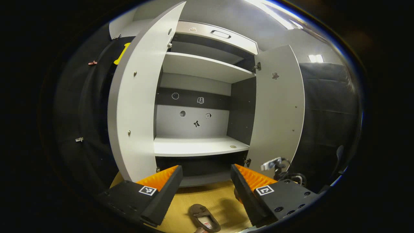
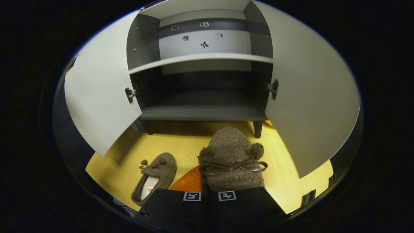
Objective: Grab one shoe with the right hand and put it into the shoe cabinet, grab the other shoe with the left hand and put it into the shoe cabinet; then close the right door with the right hand and the left door with the left hand.
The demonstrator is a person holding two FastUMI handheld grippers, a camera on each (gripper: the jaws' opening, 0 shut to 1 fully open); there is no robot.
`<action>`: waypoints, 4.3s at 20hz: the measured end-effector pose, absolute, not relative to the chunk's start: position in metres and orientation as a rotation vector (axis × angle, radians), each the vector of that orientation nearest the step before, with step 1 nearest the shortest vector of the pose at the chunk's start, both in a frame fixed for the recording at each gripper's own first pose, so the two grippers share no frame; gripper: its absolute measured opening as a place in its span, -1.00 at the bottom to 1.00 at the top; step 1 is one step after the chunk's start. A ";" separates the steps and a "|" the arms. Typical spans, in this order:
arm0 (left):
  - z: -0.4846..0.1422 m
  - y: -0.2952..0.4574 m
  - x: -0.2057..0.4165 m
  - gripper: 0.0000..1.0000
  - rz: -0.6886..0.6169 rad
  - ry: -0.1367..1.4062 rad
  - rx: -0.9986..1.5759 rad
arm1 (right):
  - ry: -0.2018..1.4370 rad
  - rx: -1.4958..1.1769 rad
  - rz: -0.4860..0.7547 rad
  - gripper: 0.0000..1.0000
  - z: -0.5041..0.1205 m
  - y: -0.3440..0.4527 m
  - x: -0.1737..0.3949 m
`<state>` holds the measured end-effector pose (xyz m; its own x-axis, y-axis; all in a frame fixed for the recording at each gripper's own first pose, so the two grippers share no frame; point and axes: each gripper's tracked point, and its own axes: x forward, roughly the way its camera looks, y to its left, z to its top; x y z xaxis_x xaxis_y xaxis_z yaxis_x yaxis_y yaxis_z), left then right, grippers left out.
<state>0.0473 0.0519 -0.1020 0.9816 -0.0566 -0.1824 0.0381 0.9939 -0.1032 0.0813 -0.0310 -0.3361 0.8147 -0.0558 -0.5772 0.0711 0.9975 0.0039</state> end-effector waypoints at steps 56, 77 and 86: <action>-0.168 0.053 0.003 0.91 -0.004 0.286 -0.184 | 0.306 -0.150 -0.005 0.97 -0.108 -0.051 0.348; -0.447 0.054 0.008 0.53 0.083 0.603 -0.182 | -0.048 -0.201 -0.036 0.95 -0.028 -0.034 0.031; -0.509 0.067 0.044 0.38 0.087 0.669 -0.182 | -0.027 -0.202 -0.131 0.96 -0.024 -0.062 0.021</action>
